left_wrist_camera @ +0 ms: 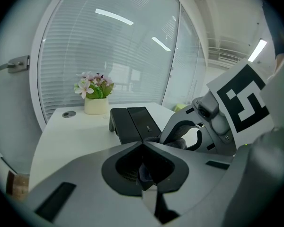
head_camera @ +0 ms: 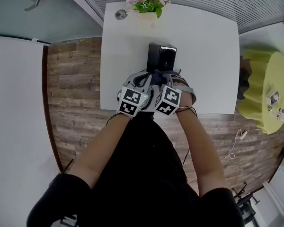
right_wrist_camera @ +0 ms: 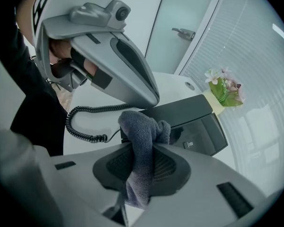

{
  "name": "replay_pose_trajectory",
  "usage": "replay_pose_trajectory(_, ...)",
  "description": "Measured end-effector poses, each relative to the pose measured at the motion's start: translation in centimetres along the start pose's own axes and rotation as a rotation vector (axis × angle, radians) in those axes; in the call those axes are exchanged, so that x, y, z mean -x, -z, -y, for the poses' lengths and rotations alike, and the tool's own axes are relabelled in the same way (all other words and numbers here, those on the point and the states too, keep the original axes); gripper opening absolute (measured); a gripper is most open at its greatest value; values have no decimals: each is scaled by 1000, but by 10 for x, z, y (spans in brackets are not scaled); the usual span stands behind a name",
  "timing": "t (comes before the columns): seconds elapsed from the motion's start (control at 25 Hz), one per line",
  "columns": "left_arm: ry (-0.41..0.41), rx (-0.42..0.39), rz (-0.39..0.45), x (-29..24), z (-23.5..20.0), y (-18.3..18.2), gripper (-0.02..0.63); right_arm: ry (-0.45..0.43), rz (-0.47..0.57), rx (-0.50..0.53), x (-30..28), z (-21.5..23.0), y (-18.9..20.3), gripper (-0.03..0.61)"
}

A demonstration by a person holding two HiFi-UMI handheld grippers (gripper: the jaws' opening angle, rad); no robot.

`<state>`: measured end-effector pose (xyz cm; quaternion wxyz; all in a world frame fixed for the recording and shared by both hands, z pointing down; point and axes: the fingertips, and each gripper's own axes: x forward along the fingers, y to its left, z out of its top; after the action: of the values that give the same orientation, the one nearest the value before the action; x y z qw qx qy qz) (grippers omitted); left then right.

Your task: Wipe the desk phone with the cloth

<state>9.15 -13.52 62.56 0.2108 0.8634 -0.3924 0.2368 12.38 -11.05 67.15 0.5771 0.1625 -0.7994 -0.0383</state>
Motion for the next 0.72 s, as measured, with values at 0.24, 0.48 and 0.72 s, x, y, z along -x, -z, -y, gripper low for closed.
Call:
replay_pose_trajectory(0.24,13,-14,-36,2,12,19,9,-20,4,-24,-2,-18,6,92)
replay_pose_trajectory(0.48,27,-1,-74,5,23,41,9,-33,1,-27,-2,-25,7,92)
replay_pose_trajectory(0.72,37,-5,-99,6,25,53,9,-59,-5,-25,-3,-35,8,92)
